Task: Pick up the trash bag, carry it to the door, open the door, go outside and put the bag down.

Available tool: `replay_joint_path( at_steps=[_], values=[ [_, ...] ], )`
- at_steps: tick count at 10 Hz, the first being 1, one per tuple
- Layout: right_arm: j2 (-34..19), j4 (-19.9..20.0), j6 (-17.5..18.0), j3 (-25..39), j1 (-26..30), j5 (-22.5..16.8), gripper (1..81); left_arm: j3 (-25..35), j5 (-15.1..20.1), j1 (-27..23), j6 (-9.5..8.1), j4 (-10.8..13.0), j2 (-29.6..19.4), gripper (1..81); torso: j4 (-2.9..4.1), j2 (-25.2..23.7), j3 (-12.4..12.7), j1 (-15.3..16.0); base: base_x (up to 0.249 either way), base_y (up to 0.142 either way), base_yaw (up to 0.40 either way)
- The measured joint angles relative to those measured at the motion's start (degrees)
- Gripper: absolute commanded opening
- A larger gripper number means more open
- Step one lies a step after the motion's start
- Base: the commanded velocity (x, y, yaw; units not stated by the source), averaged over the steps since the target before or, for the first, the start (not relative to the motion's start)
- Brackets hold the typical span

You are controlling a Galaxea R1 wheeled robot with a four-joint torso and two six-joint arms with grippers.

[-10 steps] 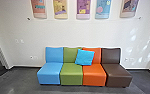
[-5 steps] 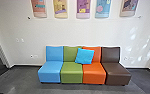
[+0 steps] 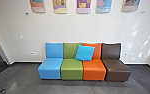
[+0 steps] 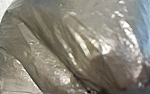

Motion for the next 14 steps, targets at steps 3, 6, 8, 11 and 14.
replay_joint_path(
  at_steps=[3,6,8,11,14],
  values=[
    [0.04,-0.02,0.00,-0.07,-0.82,-0.32,81.1,0.00,0.57,0.80,0.00,-0.04,0.02,1.0,0.00,0.11,0.68,-0.02,0.000,0.000,0.000],
    [0.17,0.00,0.00,-0.09,-0.63,-0.15,81.1,-0.05,0.33,0.39,-0.22,-0.04,0.49,1.0,0.00,0.11,1.23,-0.09,0.000,0.000,0.000],
    [0.22,0.00,0.01,-0.62,-0.79,-0.23,81.1,-1.02,0.35,0.45,-0.63,-0.04,0.66,1.0,0.00,0.13,1.23,-0.09,0.000,0.000,0.000],
    [1.44,0.00,0.01,-2.06,-0.71,-0.22,81.1,-4.16,0.52,0.45,-0.72,-0.06,2.12,1.0,-2.08,0.13,1.64,-0.09,0.000,0.000,0.000],
    [1.55,-0.02,0.01,-2.39,-0.82,-0.30,81.1,-4.60,0.38,0.23,-0.71,-0.09,2.86,1.0,-3.48,0.13,1.90,-0.11,0.000,0.000,0.000]
  ],
)
